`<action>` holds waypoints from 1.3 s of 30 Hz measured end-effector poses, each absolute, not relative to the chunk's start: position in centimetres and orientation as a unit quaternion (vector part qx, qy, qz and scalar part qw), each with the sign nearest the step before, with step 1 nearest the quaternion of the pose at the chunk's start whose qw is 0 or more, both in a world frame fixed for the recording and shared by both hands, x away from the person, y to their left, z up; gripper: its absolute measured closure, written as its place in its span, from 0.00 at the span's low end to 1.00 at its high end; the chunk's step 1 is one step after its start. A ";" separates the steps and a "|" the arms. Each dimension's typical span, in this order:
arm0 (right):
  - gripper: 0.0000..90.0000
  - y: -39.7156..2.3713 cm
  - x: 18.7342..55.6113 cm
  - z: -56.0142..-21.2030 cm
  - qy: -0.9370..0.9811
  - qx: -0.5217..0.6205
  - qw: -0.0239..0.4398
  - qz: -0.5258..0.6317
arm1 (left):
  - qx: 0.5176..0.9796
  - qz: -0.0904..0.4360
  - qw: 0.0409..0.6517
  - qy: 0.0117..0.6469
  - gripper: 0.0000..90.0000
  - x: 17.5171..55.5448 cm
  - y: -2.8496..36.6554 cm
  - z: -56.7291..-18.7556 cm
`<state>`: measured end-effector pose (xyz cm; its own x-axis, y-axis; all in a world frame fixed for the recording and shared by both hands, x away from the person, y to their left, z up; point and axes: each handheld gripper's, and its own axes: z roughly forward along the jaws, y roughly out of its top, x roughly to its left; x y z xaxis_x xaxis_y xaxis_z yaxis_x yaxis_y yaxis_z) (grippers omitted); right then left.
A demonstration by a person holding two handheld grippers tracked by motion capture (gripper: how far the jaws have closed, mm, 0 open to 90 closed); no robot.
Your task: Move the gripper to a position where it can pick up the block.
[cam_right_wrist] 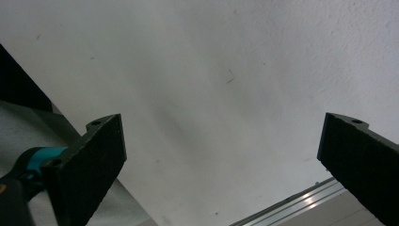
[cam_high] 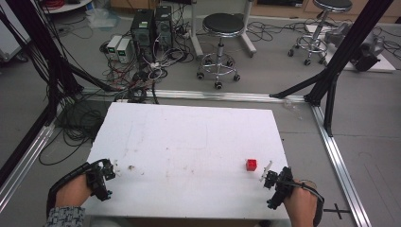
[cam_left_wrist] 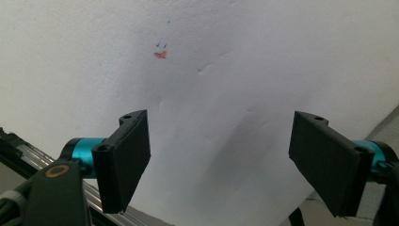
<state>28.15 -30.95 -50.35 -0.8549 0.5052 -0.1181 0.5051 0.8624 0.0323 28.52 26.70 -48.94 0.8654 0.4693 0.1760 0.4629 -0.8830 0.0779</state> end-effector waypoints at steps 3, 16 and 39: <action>0.01 -31.1 28.1 -50.3 0.962 0.265 0.061 0.002 | 0.966 0.096 0.018 0.241 0.24 28.5 26.7 -48.8; 0.01 -31.9 28.4 -50.4 0.960 0.267 0.078 0.014 | 0.965 0.100 0.018 0.242 0.24 28.4 26.8 -48.9; 0.01 -35.8 31.7 -49.7 0.974 0.210 0.074 0.044 | 0.963 0.106 0.023 0.246 0.24 28.4 26.9 -48.9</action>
<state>31.73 -35.84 -49.73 -0.9006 0.4160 -0.1259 0.4028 0.9077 0.1175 28.37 26.92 -48.94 0.8571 0.4779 0.1922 0.4681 -0.8784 0.0962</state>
